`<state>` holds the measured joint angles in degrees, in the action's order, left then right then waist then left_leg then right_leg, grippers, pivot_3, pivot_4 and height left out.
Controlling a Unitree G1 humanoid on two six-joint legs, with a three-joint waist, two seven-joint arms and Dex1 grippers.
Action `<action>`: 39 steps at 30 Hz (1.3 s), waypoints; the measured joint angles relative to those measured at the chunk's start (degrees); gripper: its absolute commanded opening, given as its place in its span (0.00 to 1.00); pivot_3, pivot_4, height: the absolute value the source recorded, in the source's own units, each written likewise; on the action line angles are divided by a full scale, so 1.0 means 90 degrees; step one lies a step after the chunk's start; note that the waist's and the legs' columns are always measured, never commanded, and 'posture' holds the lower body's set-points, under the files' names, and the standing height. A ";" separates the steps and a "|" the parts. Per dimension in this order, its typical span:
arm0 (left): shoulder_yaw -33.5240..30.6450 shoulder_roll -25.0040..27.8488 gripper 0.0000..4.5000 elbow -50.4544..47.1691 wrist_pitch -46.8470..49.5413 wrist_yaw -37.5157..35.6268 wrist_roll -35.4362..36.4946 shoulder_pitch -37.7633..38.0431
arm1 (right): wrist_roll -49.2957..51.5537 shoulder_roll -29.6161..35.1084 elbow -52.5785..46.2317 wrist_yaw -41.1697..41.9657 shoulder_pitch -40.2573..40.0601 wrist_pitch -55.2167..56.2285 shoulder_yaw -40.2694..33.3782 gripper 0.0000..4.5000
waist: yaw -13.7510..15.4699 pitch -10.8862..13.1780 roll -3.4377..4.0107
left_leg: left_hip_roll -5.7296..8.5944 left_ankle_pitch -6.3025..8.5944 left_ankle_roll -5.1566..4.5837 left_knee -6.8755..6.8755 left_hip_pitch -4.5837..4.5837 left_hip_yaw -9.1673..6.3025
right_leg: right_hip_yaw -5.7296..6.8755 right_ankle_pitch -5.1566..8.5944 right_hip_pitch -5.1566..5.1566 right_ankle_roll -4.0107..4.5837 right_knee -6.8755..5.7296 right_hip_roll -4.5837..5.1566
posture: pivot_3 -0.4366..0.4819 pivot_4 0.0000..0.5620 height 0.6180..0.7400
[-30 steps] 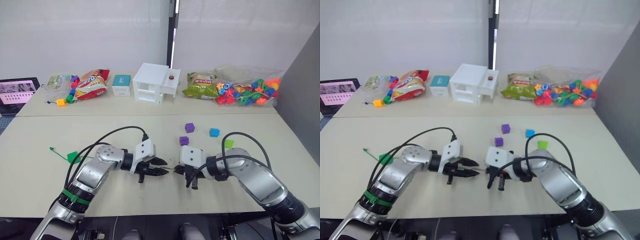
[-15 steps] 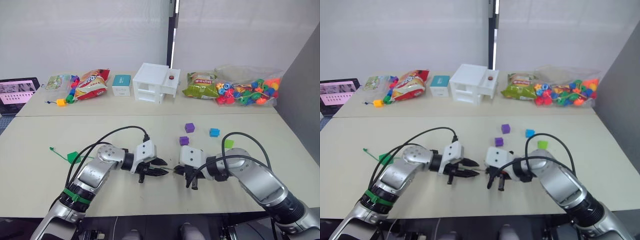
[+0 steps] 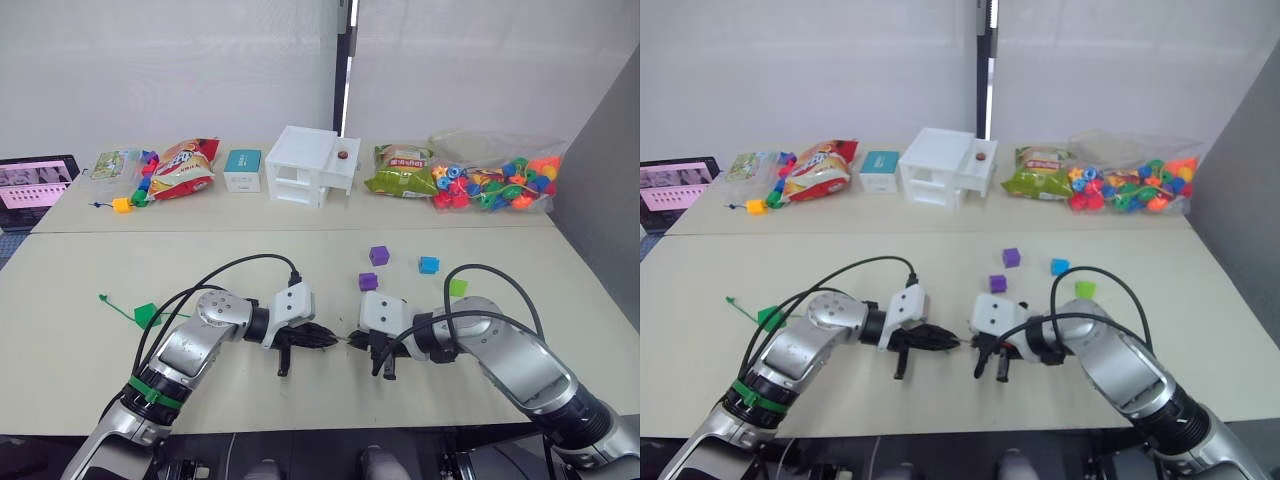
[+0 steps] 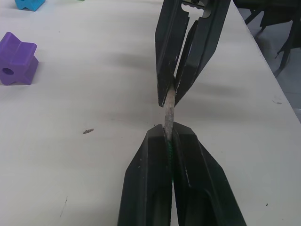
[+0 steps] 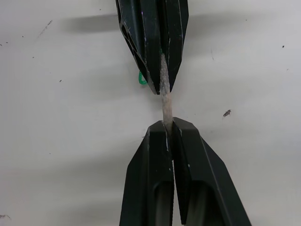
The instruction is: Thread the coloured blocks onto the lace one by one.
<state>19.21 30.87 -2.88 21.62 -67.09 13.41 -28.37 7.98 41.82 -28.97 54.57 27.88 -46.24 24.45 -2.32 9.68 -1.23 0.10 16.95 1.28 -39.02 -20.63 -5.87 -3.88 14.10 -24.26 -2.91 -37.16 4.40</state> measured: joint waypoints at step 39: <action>-0.0096 0.0357 0.00 -0.0564 0.0572 0.0185 0.0028 0.0197 | -0.0630 -0.3363 0.1970 -0.5790 -0.1578 0.1283 -0.4061 0.99 | -0.0028 -0.0006 0.0008 | -0.0001 -0.0002 0.0003 0.0019 0.0020 0.0010 | -0.0010 -0.0001 0.0006 0.0000 -0.0006 -0.0001 | 0.48 0.27 1.00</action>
<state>18.35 34.08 -7.96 26.77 -65.42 13.67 -26.60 2.30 11.55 -11.24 2.46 13.68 -34.69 -12.10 -2.57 9.63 -1.15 0.10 16.93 1.31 -38.86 -20.45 -5.79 -3.98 14.09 -24.21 -2.91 -37.21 4.39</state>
